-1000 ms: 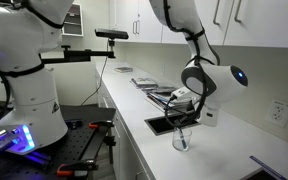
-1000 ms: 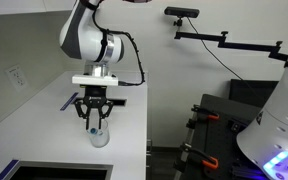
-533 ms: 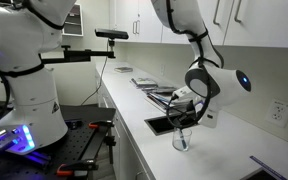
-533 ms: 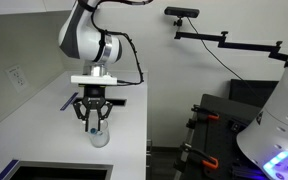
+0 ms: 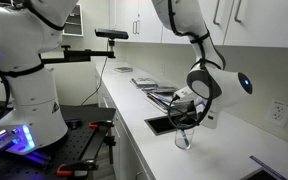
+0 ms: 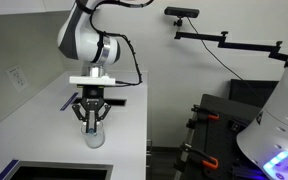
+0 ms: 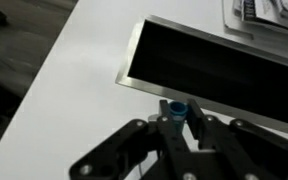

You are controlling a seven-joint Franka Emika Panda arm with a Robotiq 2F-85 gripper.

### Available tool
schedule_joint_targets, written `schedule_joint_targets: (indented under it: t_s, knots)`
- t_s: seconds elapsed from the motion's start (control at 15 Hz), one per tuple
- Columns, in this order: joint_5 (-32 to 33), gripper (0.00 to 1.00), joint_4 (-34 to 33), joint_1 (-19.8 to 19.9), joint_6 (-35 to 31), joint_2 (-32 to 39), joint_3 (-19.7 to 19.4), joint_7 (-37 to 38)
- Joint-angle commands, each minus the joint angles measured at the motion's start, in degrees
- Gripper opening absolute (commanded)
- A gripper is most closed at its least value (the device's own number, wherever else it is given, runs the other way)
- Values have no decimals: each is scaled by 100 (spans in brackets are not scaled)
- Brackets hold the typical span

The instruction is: Put the marker on the countertop

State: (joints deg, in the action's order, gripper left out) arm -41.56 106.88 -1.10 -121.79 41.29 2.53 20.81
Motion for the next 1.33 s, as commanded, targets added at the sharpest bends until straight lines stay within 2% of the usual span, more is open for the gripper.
schedule_joint_targets:
  t_s: [0.0,0.27,0.6,0.73,0.93,1.27]
  knots:
    - [-181,6,-54,173,253,-88,123,-141]
    - [-329,6,126,326,507,-537,123,-422]
    - [-348,6,312,571,1443,-1292,59,-976]
    - [-319,6,499,581,1569,-1616,-31,-1138]
    - [241,6,922,324,940,-2066,-271,-1091]
    - [1519,6,1681,8,-309,-2445,-335,-912]
